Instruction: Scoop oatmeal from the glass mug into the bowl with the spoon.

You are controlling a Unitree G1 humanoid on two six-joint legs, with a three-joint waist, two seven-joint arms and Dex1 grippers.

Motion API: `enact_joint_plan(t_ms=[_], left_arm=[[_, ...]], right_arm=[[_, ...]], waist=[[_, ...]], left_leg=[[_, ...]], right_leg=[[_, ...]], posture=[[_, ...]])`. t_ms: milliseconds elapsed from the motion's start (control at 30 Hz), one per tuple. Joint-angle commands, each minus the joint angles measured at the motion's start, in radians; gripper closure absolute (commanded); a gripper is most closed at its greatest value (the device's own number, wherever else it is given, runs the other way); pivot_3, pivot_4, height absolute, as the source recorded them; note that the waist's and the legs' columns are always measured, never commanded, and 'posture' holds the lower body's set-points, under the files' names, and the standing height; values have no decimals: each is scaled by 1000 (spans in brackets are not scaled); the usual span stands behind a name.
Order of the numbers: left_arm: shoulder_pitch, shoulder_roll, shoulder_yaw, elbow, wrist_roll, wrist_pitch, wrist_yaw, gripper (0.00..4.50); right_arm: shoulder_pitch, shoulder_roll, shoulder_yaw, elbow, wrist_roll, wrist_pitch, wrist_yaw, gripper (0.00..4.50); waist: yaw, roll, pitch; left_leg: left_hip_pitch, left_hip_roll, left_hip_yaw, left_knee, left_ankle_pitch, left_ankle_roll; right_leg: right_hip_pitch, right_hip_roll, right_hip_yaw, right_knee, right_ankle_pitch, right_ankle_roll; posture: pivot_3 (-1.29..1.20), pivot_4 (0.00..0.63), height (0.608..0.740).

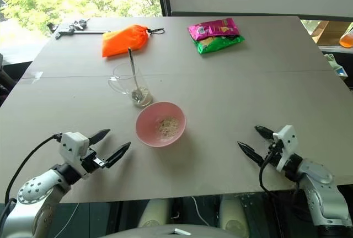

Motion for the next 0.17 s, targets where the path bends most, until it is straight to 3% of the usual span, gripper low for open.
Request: enact_joint_plan(t_ms=[33,167], left_arm=[[12,18,4,-2,4,-38,-46,0],[8,36,0,-1,17,-3,-56,0]], right_arm=[[19,-6,-38,27,-8,-72,28,61],[21,-24,-43,53,-2,-92,58,61]], waist=[[-2,0,0],[-1,0,0]], left_leg=[[1,0,0,0,0,0],[7,1,0,0,-1,1]], right_leg=[[1,0,0,0,0,0],[7,0,1,-1,-1,1]], posture=[[0,150,696],[0,150,696]])
